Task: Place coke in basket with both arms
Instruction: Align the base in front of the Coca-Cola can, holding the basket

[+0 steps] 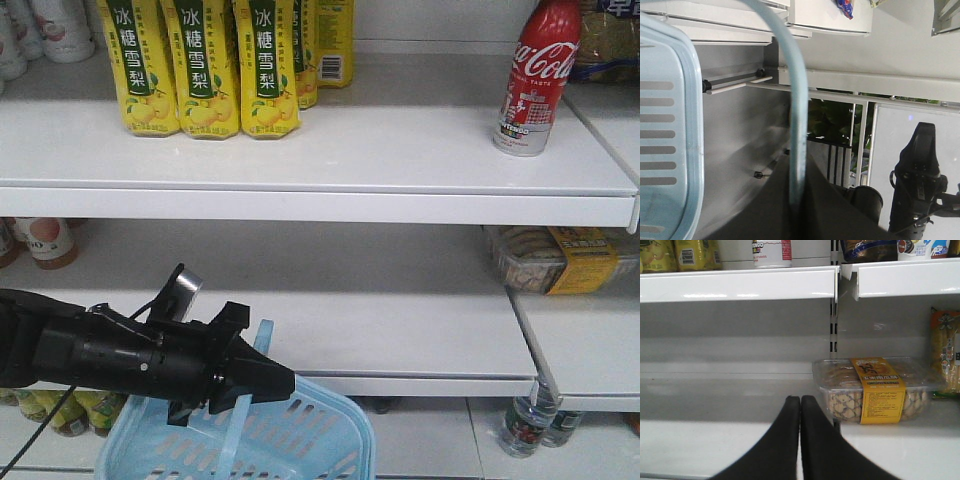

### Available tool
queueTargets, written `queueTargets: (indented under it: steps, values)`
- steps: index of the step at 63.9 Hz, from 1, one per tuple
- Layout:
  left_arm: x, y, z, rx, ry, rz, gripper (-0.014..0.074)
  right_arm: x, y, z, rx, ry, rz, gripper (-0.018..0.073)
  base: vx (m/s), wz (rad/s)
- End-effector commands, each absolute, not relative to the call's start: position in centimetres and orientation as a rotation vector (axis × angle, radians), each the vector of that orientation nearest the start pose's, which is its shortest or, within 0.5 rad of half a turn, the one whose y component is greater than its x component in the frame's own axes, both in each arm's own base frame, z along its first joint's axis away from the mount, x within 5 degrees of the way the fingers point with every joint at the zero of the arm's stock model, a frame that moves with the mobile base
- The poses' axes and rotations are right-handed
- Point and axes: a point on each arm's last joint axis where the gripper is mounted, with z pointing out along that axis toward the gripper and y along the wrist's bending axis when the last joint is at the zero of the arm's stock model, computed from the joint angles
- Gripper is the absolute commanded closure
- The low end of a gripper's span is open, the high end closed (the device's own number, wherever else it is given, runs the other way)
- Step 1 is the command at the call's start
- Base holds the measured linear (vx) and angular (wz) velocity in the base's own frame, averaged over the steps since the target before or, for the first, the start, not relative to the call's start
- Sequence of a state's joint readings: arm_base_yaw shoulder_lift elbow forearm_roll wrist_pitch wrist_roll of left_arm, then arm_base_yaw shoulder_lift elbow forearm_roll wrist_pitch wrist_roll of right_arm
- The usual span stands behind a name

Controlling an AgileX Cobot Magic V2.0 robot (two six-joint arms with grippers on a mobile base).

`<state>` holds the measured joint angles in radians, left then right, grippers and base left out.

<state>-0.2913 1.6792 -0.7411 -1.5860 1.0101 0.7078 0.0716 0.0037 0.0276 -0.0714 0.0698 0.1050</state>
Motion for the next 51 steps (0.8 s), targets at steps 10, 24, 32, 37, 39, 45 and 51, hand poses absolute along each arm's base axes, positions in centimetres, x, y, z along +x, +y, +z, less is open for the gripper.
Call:
queueTargets:
  steps: [10, 24, 32, 37, 39, 45, 51]
  values:
    - [24.67, -15.97, 21.39, -0.186, 2.475, -1.850, 0.0602, 5.88, 0.42, 20.02, -0.039, 1.534, 0.072, 0.0569, 0.02, 0.00]
    - [24.67, -15.97, 21.39, -0.186, 2.475, -1.850, 0.0602, 5.88, 0.42, 20.02, -0.039, 1.534, 0.072, 0.0569, 0.02, 0.00]
    - [24.67, -15.97, 21.39, -0.186, 2.475, -1.850, 0.0602, 5.88, 0.42, 20.02, -0.039, 1.534, 0.072, 0.0569, 0.02, 0.00]
    - [24.67, -15.97, 21.39, -0.186, 2.475, -1.850, 0.0602, 5.88, 0.42, 20.02, -0.039, 1.534, 0.072, 0.0569, 0.02, 0.00]
    - [24.67, -15.97, 21.39, -0.186, 2.475, -1.850, 0.0602, 5.88, 0.42, 20.02, -0.039, 1.534, 0.072, 0.0569, 0.02, 0.00]
    - [24.67, -15.97, 21.39, -0.186, 2.475, -1.850, 0.0602, 5.88, 0.42, 20.02, -0.039, 1.534, 0.072, 0.0569, 0.01, 0.00]
    - [24.67, -15.97, 21.39, -0.186, 2.475, -1.850, 0.0602, 5.88, 0.42, 20.02, -0.039, 1.534, 0.072, 0.0569, 0.01, 0.00]
